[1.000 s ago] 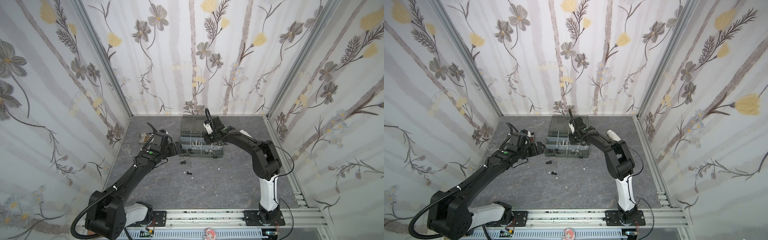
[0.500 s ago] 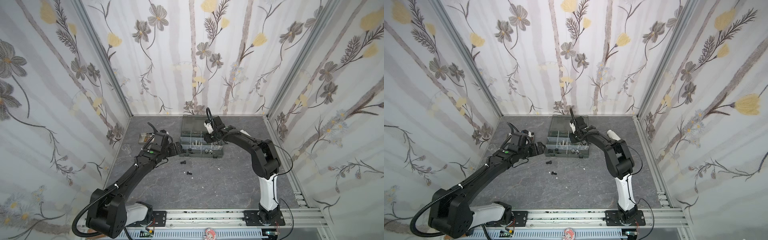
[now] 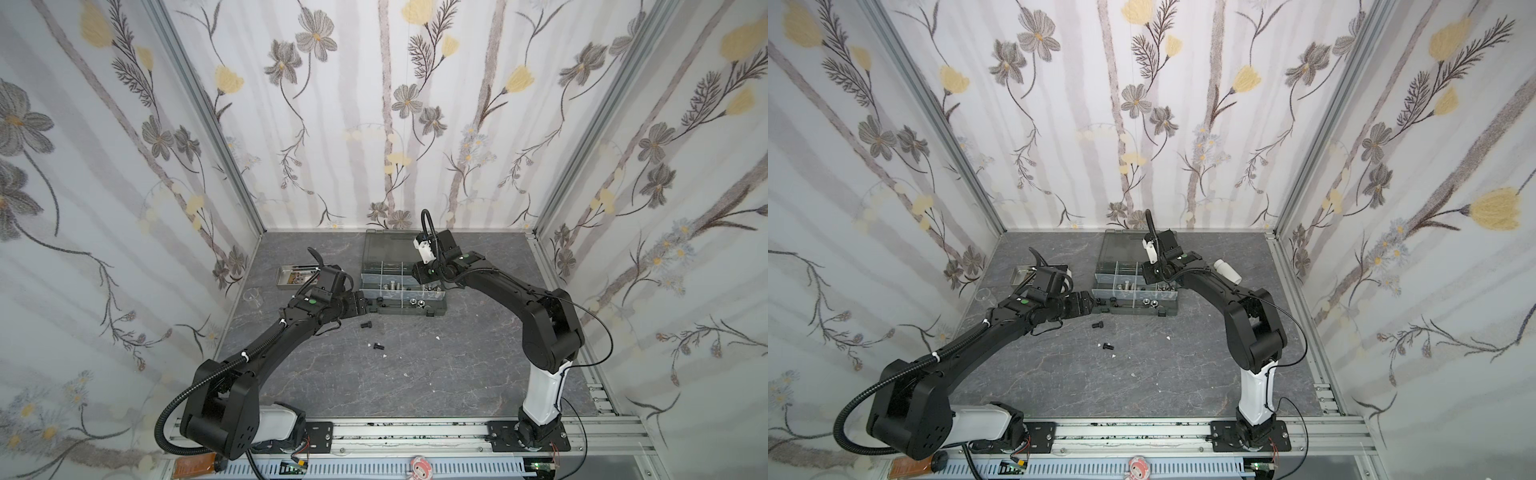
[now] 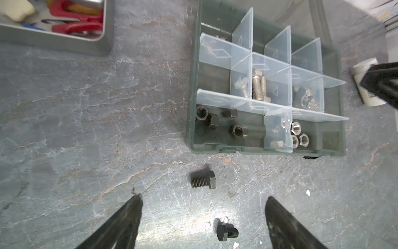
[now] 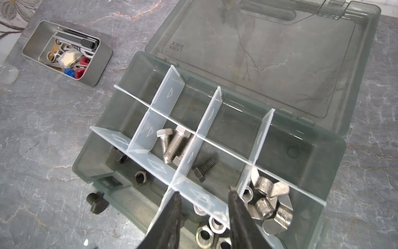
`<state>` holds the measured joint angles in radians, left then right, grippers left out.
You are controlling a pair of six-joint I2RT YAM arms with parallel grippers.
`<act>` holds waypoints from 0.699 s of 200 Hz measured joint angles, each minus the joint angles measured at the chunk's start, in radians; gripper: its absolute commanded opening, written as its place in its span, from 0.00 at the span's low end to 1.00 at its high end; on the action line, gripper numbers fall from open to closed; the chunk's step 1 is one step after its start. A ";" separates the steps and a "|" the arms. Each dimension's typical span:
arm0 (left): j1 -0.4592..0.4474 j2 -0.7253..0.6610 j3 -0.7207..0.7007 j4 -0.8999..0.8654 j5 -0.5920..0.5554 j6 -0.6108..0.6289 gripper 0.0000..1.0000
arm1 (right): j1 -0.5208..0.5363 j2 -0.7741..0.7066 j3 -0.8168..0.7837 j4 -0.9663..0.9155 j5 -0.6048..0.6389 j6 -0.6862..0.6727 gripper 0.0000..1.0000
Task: Sort the screws and nuts into containers
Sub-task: Place the screw into the container, then pick up the screw at the center of the table.
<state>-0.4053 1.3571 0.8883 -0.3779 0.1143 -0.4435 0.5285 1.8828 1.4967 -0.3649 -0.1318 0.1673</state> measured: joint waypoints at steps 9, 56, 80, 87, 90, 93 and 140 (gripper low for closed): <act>-0.014 0.016 0.004 -0.007 -0.010 0.000 0.82 | 0.000 -0.031 -0.026 0.007 0.000 0.008 0.38; -0.071 0.058 0.022 -0.032 -0.047 -0.008 0.70 | 0.004 -0.190 -0.155 0.066 -0.001 0.027 0.41; -0.086 0.080 0.026 -0.043 -0.067 -0.029 0.70 | 0.008 -0.278 -0.221 0.107 -0.001 0.038 0.52; -0.091 0.087 0.026 -0.046 -0.071 -0.034 0.70 | 0.009 -0.306 -0.241 0.114 -0.003 0.041 0.56; -0.093 0.090 0.026 -0.047 -0.074 -0.037 0.70 | 0.009 -0.317 -0.249 0.116 -0.004 0.041 0.57; -0.095 0.094 0.026 -0.048 -0.077 -0.040 0.70 | 0.009 -0.328 -0.257 0.121 -0.004 0.041 0.58; -0.136 0.155 0.026 -0.052 -0.102 -0.071 0.71 | 0.013 -0.454 -0.373 0.167 -0.017 0.063 0.65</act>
<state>-0.5411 1.5124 0.9146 -0.4297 0.0124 -0.5144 0.5419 1.4288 1.1233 -0.1982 -0.1486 0.2298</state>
